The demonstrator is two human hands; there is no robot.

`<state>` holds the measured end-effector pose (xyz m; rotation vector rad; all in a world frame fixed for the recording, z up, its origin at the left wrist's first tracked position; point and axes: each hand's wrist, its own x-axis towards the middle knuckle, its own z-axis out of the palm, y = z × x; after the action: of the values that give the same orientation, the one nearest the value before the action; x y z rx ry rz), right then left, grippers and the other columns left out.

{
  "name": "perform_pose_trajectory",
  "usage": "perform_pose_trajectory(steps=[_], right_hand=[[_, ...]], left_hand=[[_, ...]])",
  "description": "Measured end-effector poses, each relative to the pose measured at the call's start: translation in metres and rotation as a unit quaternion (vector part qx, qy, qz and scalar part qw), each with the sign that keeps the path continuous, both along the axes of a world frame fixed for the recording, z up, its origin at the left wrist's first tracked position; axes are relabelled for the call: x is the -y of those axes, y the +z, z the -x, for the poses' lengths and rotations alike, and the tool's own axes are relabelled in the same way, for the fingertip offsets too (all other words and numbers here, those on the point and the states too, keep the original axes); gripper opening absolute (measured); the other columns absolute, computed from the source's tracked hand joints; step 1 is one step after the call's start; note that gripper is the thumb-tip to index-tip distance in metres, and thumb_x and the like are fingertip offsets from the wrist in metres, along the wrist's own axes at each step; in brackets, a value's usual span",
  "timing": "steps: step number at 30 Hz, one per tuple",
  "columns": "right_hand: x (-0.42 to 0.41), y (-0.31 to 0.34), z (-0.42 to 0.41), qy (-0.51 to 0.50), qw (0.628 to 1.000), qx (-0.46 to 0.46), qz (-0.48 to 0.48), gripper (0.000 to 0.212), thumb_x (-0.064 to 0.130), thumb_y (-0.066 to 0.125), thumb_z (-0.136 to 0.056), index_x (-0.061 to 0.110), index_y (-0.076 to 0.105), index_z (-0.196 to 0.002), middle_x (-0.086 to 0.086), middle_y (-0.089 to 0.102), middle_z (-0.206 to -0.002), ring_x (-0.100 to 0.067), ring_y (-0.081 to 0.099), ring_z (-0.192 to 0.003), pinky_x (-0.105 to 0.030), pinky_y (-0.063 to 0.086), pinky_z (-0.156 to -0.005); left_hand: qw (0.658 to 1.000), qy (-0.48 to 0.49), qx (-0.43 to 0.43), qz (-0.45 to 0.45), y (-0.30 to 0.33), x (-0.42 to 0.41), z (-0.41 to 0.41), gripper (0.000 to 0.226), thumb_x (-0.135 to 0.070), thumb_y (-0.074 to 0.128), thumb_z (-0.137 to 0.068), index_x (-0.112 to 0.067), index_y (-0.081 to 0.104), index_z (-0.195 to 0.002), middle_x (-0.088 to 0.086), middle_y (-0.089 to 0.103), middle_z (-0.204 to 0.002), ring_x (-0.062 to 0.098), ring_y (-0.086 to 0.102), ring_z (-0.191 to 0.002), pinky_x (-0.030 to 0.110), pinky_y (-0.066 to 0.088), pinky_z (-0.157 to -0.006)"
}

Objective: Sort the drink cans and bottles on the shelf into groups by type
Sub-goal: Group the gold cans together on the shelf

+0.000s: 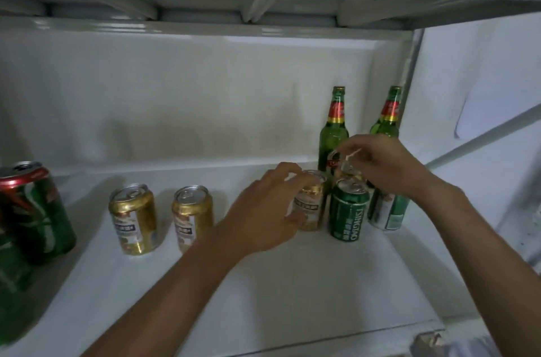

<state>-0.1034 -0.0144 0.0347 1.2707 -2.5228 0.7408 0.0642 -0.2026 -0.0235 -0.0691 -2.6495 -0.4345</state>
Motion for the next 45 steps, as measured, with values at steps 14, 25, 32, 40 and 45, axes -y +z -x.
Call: perform_pose_trajectory(steps=[14, 25, 32, 40, 45], right_hand=[[-0.005, -0.015, 0.081, 0.107, 0.972, 0.077, -0.197, 0.080, 0.010, 0.084, -0.074, 0.030, 0.050, -0.143, -0.002, 0.060, -0.141, -0.024, 0.059, -0.123, -0.045, 0.049, -0.105], [-0.005, -0.008, 0.092, 0.128, 0.986, 0.085, -0.068, 0.065, 0.018, 0.092, -0.069, 0.036, 0.061, -0.123, 0.009, 0.069, -0.118, -0.015, 0.065, -0.108, -0.043, 0.053, -0.098], [-0.004, 0.012, 0.063, 0.125, 0.983, 0.069, 0.114, 0.071, 0.018, 0.089, -0.073, 0.039, 0.056, -0.132, 0.003, 0.059, -0.127, -0.016, 0.059, -0.111, -0.039, 0.055, -0.095], [0.022, 0.004, -0.022, 0.245, 0.951, 0.071, 0.173, 0.068, 0.024, 0.083, -0.076, 0.032, 0.054, -0.137, 0.001, 0.058, -0.123, -0.007, 0.058, -0.111, -0.024, 0.055, -0.086], [0.051, -0.017, -0.066, 0.282, 0.940, 0.127, 0.144, 0.065, 0.026, 0.084, -0.076, 0.040, 0.056, -0.132, 0.013, 0.057, -0.120, 0.002, 0.058, -0.109, -0.015, 0.057, -0.082]], left_hand=[[0.986, 0.071, -0.002, -0.154, -0.032, -0.015, 0.080, 0.064, -0.017, 0.078, -0.080, -0.038, 0.055, -0.135, -0.003, 0.054, -0.129, 0.018, 0.057, -0.118, 0.036, 0.050, -0.102], [0.975, 0.092, -0.135, -0.153, -0.008, -0.014, 0.054, 0.067, -0.006, 0.085, -0.074, -0.025, 0.065, -0.135, -0.008, 0.059, -0.122, 0.004, 0.055, -0.109, 0.002, 0.041, -0.088], [0.962, 0.121, -0.198, -0.141, 0.040, -0.024, 0.002, 0.065, -0.006, 0.083, -0.071, -0.020, 0.068, -0.133, -0.005, 0.065, -0.122, 0.008, 0.061, -0.108, 0.030, 0.056, -0.089], [0.942, 0.220, -0.195, -0.163, 0.053, 0.003, -0.102, 0.063, -0.025, 0.083, -0.069, -0.037, 0.069, -0.129, -0.019, 0.068, -0.121, 0.002, 0.068, -0.104, 0.037, 0.060, -0.088], [0.930, 0.271, -0.197, -0.152, 0.039, 0.030, -0.147, 0.063, -0.020, 0.087, -0.070, -0.037, 0.070, -0.128, -0.017, 0.069, -0.120, 0.000, 0.068, -0.102, 0.029, 0.059, -0.087]])
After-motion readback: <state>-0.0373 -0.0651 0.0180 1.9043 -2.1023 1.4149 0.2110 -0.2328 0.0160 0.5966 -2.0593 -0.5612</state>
